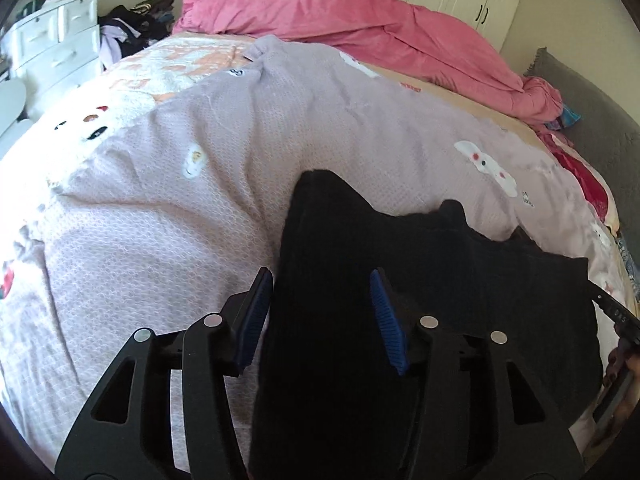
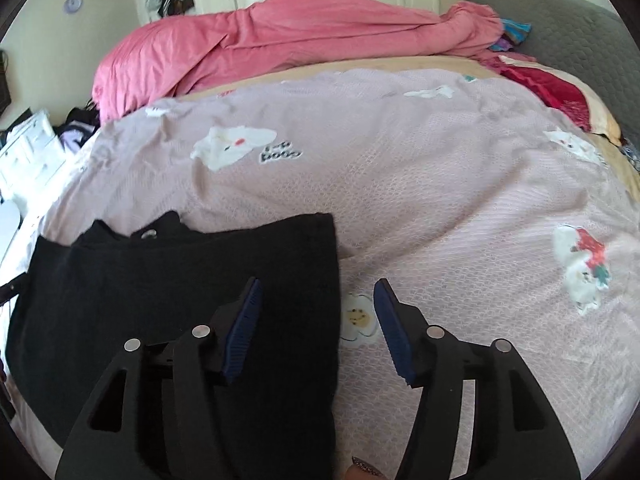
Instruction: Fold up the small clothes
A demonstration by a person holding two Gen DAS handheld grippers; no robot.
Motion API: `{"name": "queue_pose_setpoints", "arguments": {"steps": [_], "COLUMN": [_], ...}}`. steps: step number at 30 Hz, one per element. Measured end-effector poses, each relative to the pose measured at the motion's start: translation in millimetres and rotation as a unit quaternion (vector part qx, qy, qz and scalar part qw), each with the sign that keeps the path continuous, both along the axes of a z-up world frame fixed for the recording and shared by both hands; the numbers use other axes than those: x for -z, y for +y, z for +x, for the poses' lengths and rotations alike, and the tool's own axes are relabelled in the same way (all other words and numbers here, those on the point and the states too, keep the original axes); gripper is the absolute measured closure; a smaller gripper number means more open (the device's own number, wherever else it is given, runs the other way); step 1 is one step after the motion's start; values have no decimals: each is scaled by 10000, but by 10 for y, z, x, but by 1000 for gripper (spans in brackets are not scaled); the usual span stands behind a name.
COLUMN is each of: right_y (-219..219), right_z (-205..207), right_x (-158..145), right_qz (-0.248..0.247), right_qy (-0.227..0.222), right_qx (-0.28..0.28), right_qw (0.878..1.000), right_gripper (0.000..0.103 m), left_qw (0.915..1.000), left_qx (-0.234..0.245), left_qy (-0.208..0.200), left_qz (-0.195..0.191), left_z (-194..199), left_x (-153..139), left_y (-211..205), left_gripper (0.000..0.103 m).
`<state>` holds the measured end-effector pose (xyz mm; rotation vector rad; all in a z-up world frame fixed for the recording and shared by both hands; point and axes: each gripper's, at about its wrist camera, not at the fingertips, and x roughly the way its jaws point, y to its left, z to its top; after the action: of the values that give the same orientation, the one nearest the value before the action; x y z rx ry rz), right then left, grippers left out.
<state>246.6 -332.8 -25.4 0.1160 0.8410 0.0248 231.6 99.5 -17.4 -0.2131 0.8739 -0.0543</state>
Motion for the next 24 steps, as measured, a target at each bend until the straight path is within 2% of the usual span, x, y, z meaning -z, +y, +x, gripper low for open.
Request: {"name": "queue_pose_setpoints", "arguments": {"steps": [2, 3, 4, 5, 6, 7, 8, 10, 14, 17, 21, 24], "right_y": [12, 13, 20, 26, 40, 66, 88, 93, -61, -126, -156, -209], "right_z": [27, 42, 42, 41, 26, 3, -20, -61, -65, 8, 76, 48], "right_x": [35, 52, 51, 49, 32, 2, -32, -129, -285, -207, 72, 169], "right_qz": [83, 184, 253, 344, 418, 399, 339, 397, 830, 797, 824, 906], "right_qy": [60, 92, 109, 114, 71, 22, -45, -208, -475, -369, 95, 181], "right_qx": [-33, -58, -78, -105, -140, -172, -185, -184, -2, 171, 337, 478], "right_qw": [9999, 9998, 9996, 9993, 9990, 9991, 9992, 9988, 9954, 9960, 9960, 9946], "right_gripper": [47, 54, 71, 78, 92, 94, 94, 95, 95, 95, 94, 91], "left_qw": [10000, 9999, 9999, 9999, 9999, 9999, 9999, 9996, 9979, 9983, 9994, 9995], "left_qx": [15, 3, -5, 3, -4, -18, -16, -32, -77, -108, -97, -77], "left_qy": [66, 85, 76, 60, 41, -16, -80, -277, -643, -562, -282, -163], "left_qz": [52, 117, 140, 124, 133, 151, 137, 29, -58, 87, 155, 262], "left_z": [16, 17, 10, 5, -4, -18, -27, -57, -107, -59, 15, 14], "left_x": [59, 80, 89, 84, 66, 31, -6, -124, -316, -228, 6, 102], "left_y": [2, -5, -6, -5, -6, 1, 10, 41, 98, 89, 87, 60], "left_gripper": [61, 63, 69, 72, 80, 95, 99, 99, 99, 99, 98, 95]}}
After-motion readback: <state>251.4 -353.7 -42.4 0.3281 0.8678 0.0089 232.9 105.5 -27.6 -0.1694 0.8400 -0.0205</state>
